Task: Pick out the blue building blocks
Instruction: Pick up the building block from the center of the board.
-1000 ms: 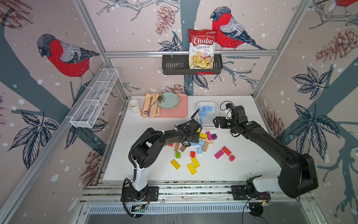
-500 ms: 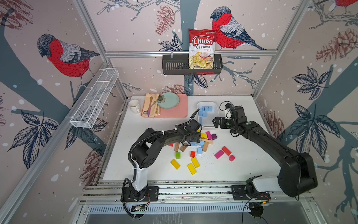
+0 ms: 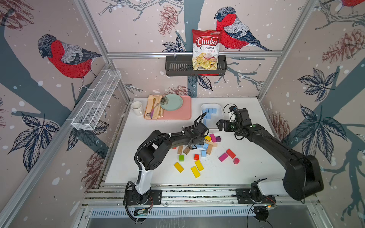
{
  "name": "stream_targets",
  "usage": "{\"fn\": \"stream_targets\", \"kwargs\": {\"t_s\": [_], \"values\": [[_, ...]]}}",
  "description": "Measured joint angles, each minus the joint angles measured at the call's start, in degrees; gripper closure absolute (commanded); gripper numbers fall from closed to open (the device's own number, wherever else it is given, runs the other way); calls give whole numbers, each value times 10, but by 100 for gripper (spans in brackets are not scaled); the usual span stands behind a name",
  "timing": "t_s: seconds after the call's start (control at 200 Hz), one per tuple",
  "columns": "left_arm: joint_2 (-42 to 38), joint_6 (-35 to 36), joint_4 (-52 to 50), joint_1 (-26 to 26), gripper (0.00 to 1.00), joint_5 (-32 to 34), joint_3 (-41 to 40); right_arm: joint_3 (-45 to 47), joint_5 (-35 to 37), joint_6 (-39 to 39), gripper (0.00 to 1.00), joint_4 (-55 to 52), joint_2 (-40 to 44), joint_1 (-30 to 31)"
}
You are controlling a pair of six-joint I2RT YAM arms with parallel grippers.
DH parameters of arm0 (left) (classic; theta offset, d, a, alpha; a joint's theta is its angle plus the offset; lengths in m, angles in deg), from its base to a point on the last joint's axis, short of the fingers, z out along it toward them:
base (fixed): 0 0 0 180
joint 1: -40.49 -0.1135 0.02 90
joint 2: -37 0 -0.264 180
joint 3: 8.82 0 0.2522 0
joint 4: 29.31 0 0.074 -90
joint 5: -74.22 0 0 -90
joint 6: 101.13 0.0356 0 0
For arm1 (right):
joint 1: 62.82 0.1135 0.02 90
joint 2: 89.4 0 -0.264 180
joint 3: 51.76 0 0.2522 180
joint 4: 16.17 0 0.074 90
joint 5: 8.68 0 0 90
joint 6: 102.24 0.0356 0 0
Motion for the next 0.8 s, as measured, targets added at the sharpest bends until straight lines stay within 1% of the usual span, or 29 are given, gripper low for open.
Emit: {"fn": "stream_targets", "kwargs": {"t_s": [0.1, 0.435, 0.585, 0.725, 0.8], "values": [[1, -2, 0, 1, 29, 4, 0, 1, 0, 0, 0, 1, 0, 0], [2, -3, 5, 2, 41, 13, 0, 2, -2, 0, 0, 2, -4, 0], [-1, 1, 4, 2, 45, 11, 0, 2, -4, 0, 0, 2, -4, 0], [-6, 10, -3, 1, 44, -3, 2, 2, -6, 0, 0, 2, -4, 0], [-7, 11, -4, -1, 34, -4, 5, 2, -8, 0, 0, 2, -5, 0]]}}
